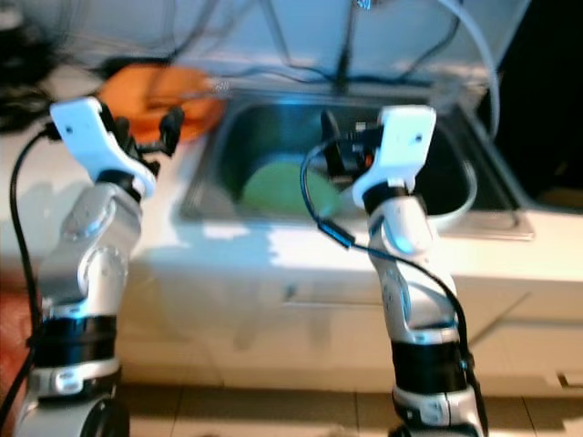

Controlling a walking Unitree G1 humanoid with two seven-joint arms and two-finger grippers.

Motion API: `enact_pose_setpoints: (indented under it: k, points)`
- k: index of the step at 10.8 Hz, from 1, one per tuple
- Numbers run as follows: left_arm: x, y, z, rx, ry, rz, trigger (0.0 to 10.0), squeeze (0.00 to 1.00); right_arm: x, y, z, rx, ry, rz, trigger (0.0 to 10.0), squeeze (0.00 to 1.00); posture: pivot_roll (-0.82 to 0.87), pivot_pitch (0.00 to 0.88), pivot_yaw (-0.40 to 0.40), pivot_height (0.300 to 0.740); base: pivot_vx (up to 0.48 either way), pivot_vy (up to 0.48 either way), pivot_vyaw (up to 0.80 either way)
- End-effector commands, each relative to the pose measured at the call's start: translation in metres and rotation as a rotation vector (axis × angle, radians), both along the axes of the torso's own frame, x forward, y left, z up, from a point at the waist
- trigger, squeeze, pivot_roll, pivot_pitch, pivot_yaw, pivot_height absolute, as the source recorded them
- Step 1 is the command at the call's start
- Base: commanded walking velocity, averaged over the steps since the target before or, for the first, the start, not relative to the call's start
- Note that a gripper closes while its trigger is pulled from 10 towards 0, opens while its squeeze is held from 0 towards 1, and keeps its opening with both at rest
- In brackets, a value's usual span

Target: Kitchen organization

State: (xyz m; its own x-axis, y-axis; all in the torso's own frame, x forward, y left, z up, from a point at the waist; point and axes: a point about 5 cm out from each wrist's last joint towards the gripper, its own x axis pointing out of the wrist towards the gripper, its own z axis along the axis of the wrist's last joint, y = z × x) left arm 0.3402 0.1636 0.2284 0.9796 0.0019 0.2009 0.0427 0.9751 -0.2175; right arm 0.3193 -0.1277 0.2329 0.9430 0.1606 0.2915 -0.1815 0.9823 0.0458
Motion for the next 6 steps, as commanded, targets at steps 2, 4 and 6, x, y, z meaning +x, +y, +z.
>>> enact_pose_setpoints:
  k: [2,4,6]
  points:
    - [0.0,-0.006,-0.002,0.008,0.01,-0.004,10.0,0.0,0.0,-0.005,-0.002,-0.002,0.004,-0.017,10.0,0.0,-0.06,0.058,-0.027,0.74,0.0,0.0,0.0]
    - [0.003,0.002,-0.006,0.014,0.043,0.063,10.0,0.0,0.0,-0.005,-0.002,-0.003,0.007,-0.01,10.0,0.0,-0.06,0.056,-0.026,0.74,0.0,0.0,0.0]
    - [0.005,0.005,-0.007,0.016,0.053,0.086,10.0,0.0,0.0,-0.004,-0.002,-0.004,0.006,-0.003,10.0,0.0,-0.06,0.056,-0.024,0.74,0.0,0.0,0.0]
